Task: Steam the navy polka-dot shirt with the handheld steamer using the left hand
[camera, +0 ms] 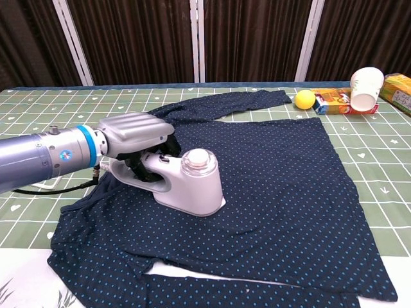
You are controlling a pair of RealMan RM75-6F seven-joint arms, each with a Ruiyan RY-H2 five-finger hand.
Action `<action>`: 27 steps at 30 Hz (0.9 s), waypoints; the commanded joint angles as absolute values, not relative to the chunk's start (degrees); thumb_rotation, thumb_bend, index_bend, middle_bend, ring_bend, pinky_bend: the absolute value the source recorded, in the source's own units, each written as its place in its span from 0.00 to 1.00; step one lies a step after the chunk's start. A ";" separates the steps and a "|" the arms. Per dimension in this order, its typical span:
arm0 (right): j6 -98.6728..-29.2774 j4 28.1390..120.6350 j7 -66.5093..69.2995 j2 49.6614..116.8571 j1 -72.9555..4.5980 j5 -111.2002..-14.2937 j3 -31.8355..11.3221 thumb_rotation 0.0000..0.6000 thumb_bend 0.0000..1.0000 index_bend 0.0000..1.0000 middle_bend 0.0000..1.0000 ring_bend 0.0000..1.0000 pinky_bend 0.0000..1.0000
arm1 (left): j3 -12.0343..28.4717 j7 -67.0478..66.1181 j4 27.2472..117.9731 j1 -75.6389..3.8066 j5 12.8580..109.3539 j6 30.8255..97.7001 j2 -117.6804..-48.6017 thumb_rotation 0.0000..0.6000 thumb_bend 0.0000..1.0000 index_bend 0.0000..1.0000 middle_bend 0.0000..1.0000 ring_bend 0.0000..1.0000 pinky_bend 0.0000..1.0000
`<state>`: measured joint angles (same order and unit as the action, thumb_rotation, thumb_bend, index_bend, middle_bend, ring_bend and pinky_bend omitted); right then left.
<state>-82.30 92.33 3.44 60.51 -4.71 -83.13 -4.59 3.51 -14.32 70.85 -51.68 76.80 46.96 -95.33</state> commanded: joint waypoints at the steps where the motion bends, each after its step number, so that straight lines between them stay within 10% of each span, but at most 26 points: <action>1: -82.26 92.32 3.29 60.57 -4.74 -83.13 -4.57 1.00 0.00 0.00 0.00 0.00 0.00 | 3.21 -13.50 70.40 -51.15 77.25 47.32 -94.70 1.00 0.73 0.98 0.88 0.85 1.00; 27: -82.20 92.68 2.51 60.74 -4.83 -83.19 -4.46 1.00 0.00 0.00 0.00 0.00 0.00 | 1.98 -11.46 70.17 -50.73 80.45 46.52 -93.82 1.00 0.73 0.98 0.88 0.85 1.00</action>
<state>-82.19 92.68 2.50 60.74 -4.83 -83.19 -4.46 1.99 -11.35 70.09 -50.66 80.36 46.61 -93.67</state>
